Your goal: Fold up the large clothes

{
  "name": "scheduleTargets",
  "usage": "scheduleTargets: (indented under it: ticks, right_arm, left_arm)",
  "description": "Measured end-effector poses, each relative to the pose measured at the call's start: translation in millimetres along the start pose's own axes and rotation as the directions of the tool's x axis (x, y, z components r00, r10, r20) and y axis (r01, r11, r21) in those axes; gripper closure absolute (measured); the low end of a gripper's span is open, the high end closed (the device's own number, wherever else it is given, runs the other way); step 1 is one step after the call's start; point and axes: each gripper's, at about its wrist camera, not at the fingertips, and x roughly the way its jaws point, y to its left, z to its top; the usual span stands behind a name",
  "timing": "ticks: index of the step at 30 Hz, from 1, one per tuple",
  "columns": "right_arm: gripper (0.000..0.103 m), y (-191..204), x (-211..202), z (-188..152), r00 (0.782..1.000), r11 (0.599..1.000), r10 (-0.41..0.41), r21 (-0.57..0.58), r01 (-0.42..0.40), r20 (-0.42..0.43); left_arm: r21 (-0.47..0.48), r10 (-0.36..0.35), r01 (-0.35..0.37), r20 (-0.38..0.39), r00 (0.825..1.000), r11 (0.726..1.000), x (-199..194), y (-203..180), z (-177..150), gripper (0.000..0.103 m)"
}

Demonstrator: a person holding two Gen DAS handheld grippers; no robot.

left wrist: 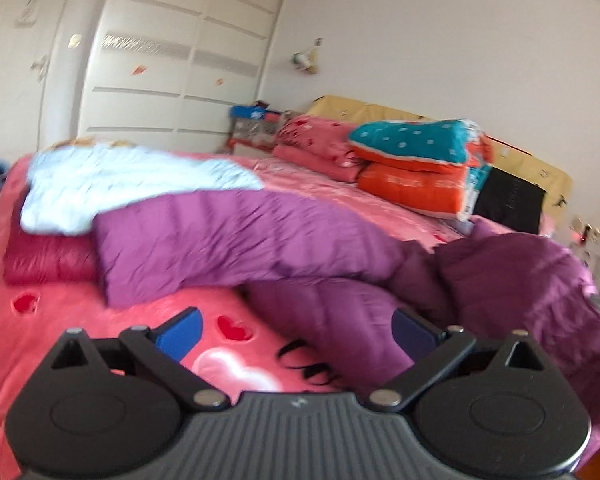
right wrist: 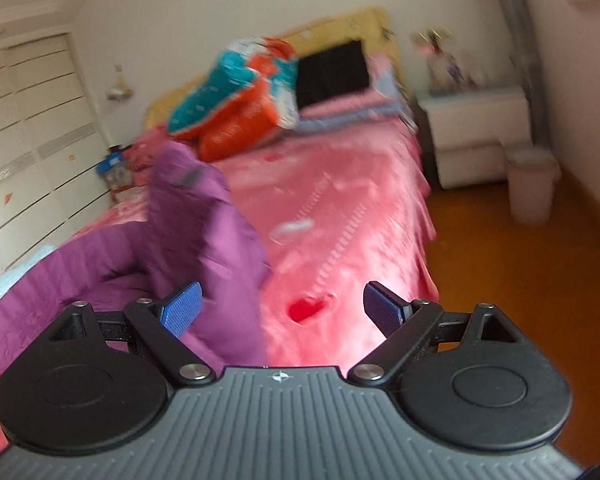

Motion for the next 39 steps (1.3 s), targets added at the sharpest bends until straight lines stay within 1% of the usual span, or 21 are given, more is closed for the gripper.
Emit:
scheduleTargets:
  ticks: [2,4,7,10,12,14,16,17,19,20,21,22,24,27,30,34,36,37,38,39]
  right_arm:
    - [0.0,25.6,1.0,3.0,0.999,0.998,0.039,-0.057,-0.04,-0.018]
    - [0.0,56.4,6.7,0.9,0.994,0.989,0.089,-0.112,-0.095,-0.059]
    - [0.0,105.5,22.6,-8.3,0.975,0.958,0.174,-0.205,-0.199,-0.136]
    - [0.0,153.6,48.9,-21.5,0.957,0.917,0.199,-0.305,-0.258,-0.211]
    - [0.0,181.9,69.3,-29.8,0.947,0.893,0.206,-0.349,-0.285,-0.248]
    - [0.0,208.3,92.7,-39.0,0.941,0.864,0.198,-0.404,-0.3,-0.275]
    - [0.0,229.3,120.1,-48.8,0.943,0.836,0.164,-0.468,-0.288,-0.288]
    - [0.0,237.9,133.8,-54.3,0.942,0.83,0.144,-0.481,-0.282,-0.303]
    - [0.0,247.9,164.4,-59.0,0.932,0.83,0.122,-0.479,-0.284,-0.342]
    - [0.0,261.3,176.8,-64.7,0.933,0.819,0.099,-0.504,-0.275,-0.347]
    - [0.0,268.0,189.1,-69.6,0.933,0.802,0.067,-0.538,-0.261,-0.353]
    - [0.0,273.5,202.1,-73.9,0.929,0.783,0.038,-0.567,-0.257,-0.368]
    - [0.0,283.1,220.3,-85.0,0.926,0.751,0.001,-0.612,-0.25,-0.377]
    - [0.0,286.6,239.1,-97.5,0.934,0.708,-0.036,-0.669,-0.228,-0.356]
    - [0.0,286.3,252.0,-112.1,0.953,0.647,-0.078,-0.742,-0.175,-0.293]
    - [0.0,279.9,264.5,-123.8,0.974,0.588,-0.086,-0.8,-0.121,-0.21]
    - [0.01,275.7,268.8,-126.9,0.976,0.573,-0.081,-0.81,-0.12,-0.201]
    - [0.023,274.7,267.7,-127.4,0.976,0.571,-0.077,-0.812,-0.124,-0.204]
    - [0.037,271.4,267.9,-126.0,0.975,0.577,-0.074,-0.806,-0.131,-0.211]
    - [0.043,267.5,267.9,-122.4,0.973,0.59,-0.066,-0.795,-0.139,-0.22]
  left_arm:
    - [-0.017,0.014,-0.014,0.015,1.0,1.0,7.4,20.0,-2.8,0.003]
    - [-0.04,0.023,-0.022,0.03,0.999,0.999,12.1,31.0,-8.4,0.003]
    - [-0.085,0.029,-0.025,0.045,0.999,0.996,17.8,49.5,-17.5,0.003]
    - [-0.105,0.035,-0.032,0.032,0.999,0.994,26.2,60.1,-27.3,0.003]
    - [-0.092,0.037,-0.034,0.033,0.999,0.995,30.9,63.9,-32.2,0.003]
    - [-0.08,0.024,-0.022,0.03,0.999,0.997,33.7,68.7,-36.0,0.003]
    - [-0.088,0.004,-0.002,0.027,1.0,0.996,37.7,73.6,-37.7,0.003]
    - [-0.094,-0.008,0.01,0.025,1.0,0.996,39.8,75.8,-38.6,0.003]
    - [-0.097,-0.022,0.024,0.024,0.999,0.995,43.2,80.9,-41.3,0.003]
    - [-0.101,-0.024,0.026,0.021,0.999,0.995,45.1,82.2,-41.1,0.003]
    - [-0.108,-0.03,0.031,0.014,0.999,0.994,47.4,83.8,-40.8,0.003]
    - [-0.114,-0.035,0.035,0.006,0.999,0.993,50.8,86.0,-42.9,0.003]
    - [-0.13,-0.037,0.036,-0.007,0.999,0.991,56.1,89.9,-44.7,0.003]
    - [-0.141,-0.031,0.025,-0.039,0.999,0.99,64.1,94.1,-47.0,0.003]
    - [-0.15,-0.039,0.031,-0.054,0.998,0.988,66.5,96.4,-49.2,0.002]
    - [-0.152,-0.039,0.028,-0.069,0.997,0.988,69.2,97.7,-51.0,0.001]
    - [-0.158,-0.036,0.024,-0.078,0.996,0.987,71.1,98.4,-51.4,0.001]
    - [-0.161,-0.036,0.022,-0.082,0.996,0.987,72.2,99.0,-51.1,0.001]
    - [-0.167,-0.038,0.023,-0.085,0.996,0.986,72.8,99.4,-51.2,0.001]
    - [-0.174,-0.042,0.026,-0.088,0.995,0.984,73.4,99.8,-51.5,0.001]
